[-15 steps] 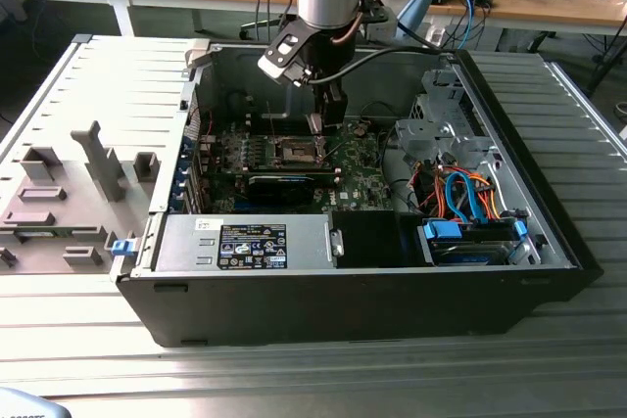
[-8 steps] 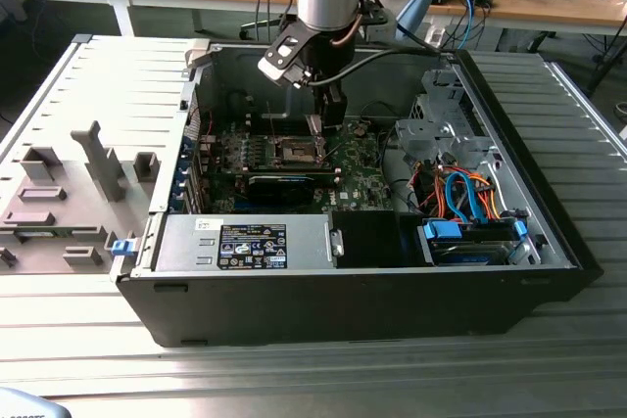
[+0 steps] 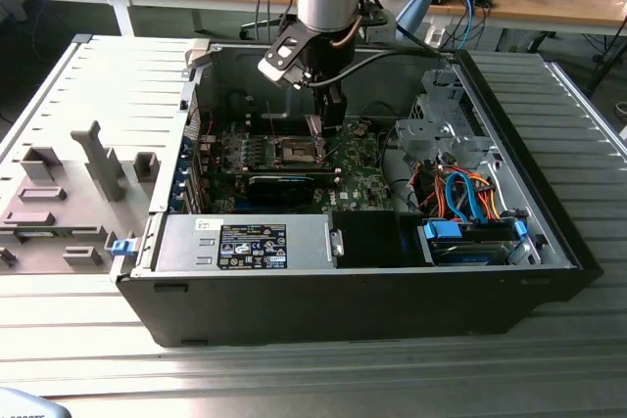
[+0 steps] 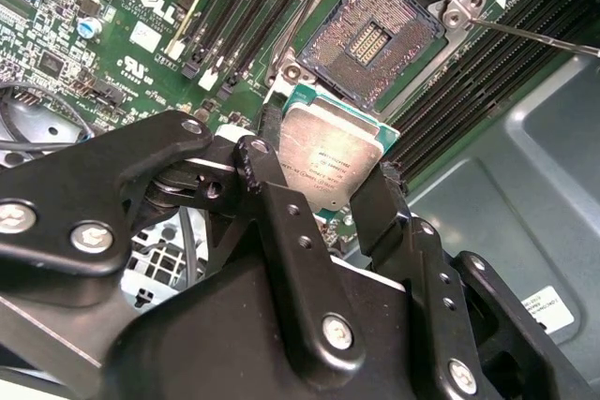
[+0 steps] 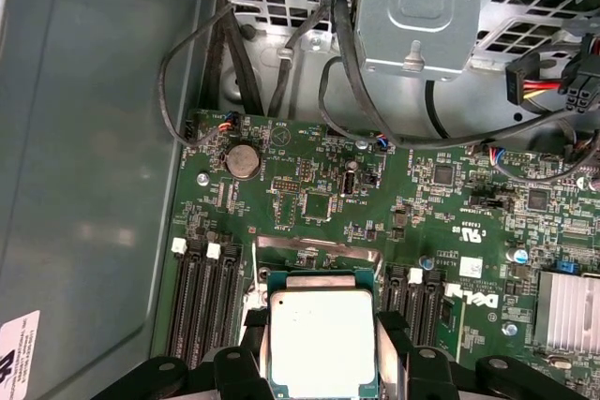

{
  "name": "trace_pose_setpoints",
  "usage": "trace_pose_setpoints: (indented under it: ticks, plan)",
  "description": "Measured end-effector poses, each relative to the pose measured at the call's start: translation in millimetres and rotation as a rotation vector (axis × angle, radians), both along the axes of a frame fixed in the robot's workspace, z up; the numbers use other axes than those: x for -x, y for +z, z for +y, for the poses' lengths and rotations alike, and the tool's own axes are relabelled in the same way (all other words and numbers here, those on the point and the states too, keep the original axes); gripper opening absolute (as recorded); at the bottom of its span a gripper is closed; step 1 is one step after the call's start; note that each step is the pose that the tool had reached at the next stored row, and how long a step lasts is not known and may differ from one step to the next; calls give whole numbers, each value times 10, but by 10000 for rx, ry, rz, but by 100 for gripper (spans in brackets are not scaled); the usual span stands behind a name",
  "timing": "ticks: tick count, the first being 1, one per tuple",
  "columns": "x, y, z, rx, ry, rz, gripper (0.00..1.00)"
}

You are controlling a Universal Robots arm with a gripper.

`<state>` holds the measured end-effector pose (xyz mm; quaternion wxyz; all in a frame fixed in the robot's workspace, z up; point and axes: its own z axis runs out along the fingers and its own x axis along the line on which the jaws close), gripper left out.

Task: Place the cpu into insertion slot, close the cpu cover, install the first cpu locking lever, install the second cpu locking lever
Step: 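Place the cpu into insertion slot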

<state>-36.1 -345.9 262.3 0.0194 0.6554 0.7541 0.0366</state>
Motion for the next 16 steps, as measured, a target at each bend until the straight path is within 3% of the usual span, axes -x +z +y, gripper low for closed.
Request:
trace_pose_setpoints:
  ticks: [16]
  plan:
    - [0, -32, 0, 3, 0, 1, 54]
